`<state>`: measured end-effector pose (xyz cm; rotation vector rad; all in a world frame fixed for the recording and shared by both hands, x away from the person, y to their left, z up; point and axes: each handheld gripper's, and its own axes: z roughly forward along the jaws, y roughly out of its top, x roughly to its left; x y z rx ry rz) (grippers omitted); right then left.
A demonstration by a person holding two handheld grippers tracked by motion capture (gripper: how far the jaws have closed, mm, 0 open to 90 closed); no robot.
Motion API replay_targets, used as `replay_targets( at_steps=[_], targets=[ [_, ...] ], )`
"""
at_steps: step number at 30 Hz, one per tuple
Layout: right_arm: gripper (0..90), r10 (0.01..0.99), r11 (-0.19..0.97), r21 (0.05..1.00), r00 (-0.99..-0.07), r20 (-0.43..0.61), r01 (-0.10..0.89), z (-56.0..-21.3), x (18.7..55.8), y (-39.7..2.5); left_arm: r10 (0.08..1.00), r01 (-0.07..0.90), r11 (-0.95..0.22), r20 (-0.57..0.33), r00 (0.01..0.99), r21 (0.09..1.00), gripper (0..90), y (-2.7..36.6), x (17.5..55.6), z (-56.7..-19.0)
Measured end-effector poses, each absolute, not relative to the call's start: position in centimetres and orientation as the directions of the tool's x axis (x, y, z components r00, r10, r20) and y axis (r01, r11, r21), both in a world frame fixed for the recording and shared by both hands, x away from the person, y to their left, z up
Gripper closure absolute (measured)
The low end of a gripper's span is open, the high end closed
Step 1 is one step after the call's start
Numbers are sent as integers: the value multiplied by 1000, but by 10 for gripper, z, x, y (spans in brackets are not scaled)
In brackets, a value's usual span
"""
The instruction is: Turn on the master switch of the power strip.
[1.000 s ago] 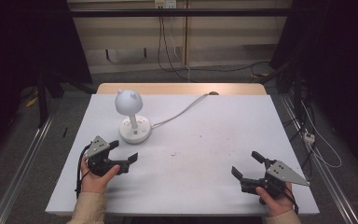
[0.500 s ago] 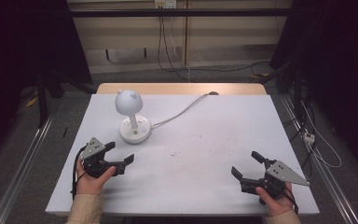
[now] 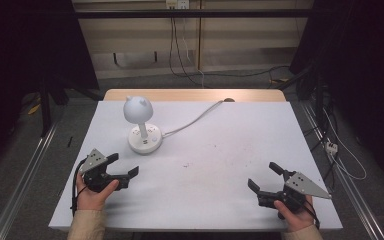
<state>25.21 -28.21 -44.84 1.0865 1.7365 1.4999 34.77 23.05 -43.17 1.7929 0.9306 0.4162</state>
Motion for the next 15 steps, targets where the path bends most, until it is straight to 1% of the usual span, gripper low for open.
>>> replay_targets(
  at_steps=[15],
  targets=[
    [51, 868, 32, 980, -491, 70, 197, -448, 252, -283, 770, 400, -160, -139, 623, 903, 67, 248, 343, -431]
  ],
)
